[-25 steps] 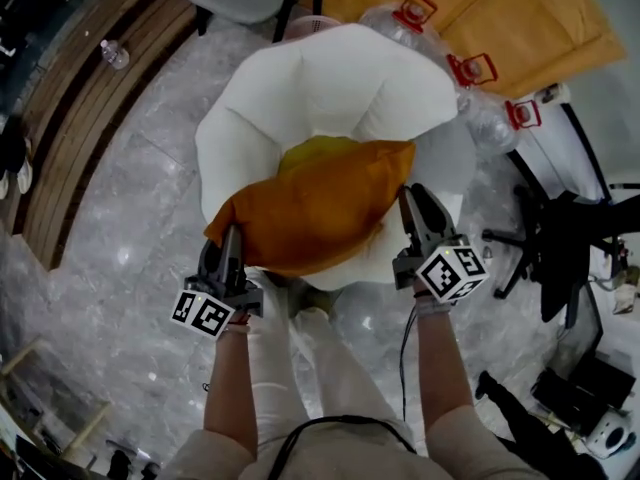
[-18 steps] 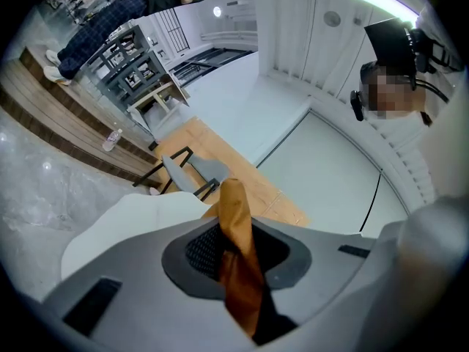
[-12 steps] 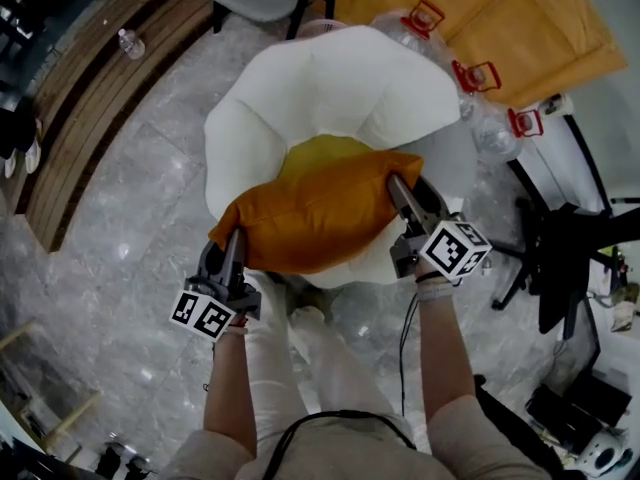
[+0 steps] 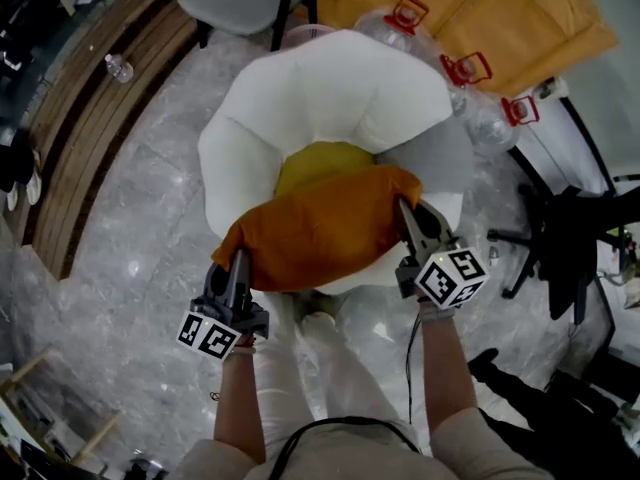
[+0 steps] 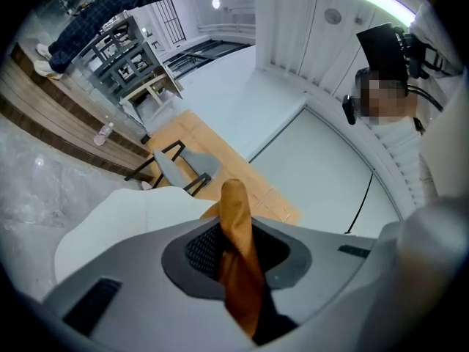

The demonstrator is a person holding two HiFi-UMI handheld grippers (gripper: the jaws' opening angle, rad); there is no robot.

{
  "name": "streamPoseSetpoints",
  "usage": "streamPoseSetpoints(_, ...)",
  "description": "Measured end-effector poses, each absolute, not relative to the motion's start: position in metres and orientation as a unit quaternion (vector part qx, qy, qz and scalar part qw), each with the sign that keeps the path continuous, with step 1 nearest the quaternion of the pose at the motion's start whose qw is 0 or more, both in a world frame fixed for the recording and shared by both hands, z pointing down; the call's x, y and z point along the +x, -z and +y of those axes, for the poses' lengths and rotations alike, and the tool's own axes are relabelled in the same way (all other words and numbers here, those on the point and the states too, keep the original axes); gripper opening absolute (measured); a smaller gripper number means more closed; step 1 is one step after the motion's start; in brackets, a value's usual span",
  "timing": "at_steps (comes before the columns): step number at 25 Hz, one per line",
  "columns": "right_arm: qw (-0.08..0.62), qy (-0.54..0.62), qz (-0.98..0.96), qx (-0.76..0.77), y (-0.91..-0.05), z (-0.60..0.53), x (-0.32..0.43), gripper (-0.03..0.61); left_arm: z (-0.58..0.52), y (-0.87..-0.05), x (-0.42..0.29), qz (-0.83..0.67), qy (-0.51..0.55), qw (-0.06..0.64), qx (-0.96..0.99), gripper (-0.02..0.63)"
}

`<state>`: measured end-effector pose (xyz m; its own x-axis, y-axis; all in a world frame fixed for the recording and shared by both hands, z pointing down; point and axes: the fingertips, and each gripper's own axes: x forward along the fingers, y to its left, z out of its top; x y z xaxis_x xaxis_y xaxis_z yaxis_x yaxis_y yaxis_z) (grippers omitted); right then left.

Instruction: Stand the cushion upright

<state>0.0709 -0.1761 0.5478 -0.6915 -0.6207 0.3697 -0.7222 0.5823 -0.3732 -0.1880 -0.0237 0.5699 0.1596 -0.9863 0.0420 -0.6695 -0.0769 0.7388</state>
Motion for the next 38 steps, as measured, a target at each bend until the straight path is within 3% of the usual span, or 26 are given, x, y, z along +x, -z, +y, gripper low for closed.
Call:
streamPoseSetpoints(18,0.054,-0.26,-0.816,0.513,-0.529,-0.195,0.137,0.031,-0.142,-0.536,-0.163,-0.499,0.206,0.331,0.774,0.09)
streamPoseSetpoints(38,0.019,-0.276,-0.743,0.61,-0.535,-0.237,0.156,0.031,-0.251,-0.549,-0.154,-0.444,0.193,0.378,0.789,0.089)
